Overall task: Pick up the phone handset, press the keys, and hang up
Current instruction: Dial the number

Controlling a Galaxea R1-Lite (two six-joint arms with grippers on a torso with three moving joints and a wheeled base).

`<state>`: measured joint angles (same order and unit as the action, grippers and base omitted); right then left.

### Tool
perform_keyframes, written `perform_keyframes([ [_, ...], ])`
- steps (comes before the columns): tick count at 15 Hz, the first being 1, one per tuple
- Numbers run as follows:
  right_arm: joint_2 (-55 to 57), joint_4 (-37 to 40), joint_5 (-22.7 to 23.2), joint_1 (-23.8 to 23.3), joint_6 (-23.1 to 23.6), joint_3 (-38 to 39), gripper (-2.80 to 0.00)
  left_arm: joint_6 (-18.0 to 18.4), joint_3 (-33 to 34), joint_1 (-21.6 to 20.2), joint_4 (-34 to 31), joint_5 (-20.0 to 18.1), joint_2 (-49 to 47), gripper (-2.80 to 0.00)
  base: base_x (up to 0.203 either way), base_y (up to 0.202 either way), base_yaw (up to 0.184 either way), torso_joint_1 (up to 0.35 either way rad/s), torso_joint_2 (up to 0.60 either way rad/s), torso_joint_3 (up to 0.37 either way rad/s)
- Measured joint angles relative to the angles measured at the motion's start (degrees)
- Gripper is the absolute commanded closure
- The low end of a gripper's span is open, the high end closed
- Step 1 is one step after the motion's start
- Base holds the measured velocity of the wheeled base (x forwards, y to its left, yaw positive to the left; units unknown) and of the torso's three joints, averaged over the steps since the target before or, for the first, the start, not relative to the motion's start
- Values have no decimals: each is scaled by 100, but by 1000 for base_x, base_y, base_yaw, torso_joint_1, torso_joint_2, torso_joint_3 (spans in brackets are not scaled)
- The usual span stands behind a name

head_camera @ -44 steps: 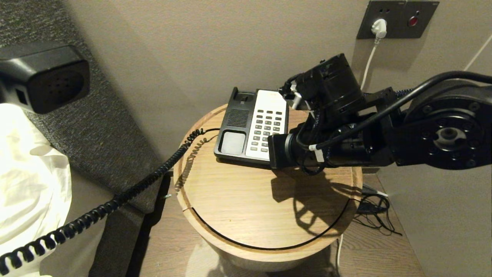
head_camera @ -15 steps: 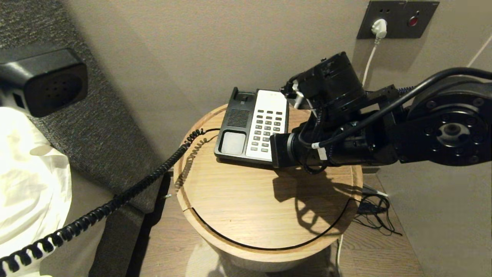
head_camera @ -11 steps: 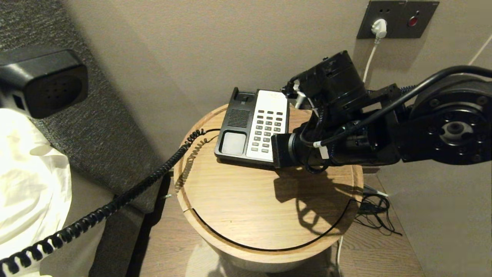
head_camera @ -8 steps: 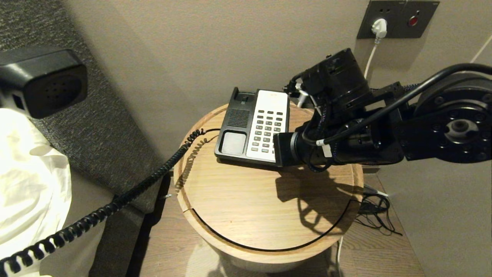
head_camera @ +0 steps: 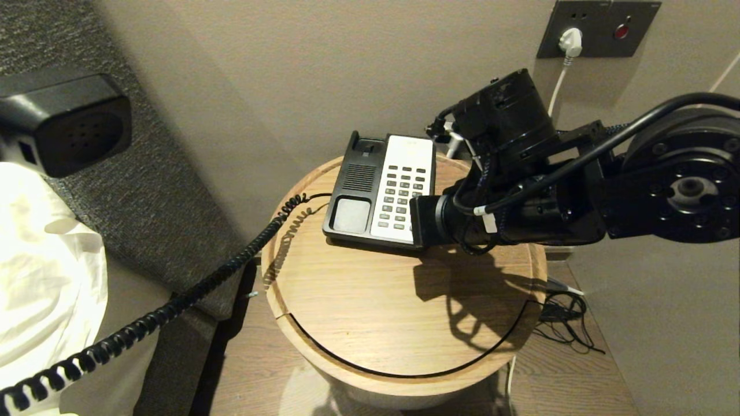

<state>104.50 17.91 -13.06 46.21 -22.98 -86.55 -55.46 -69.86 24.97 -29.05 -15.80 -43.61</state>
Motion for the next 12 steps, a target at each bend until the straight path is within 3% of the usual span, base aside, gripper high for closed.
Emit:
perform_keyframes([
  [12,43,33,5,0,33,-8,0,2,16,0,-2,-1,11,0,0,0,0,0,0,0],
])
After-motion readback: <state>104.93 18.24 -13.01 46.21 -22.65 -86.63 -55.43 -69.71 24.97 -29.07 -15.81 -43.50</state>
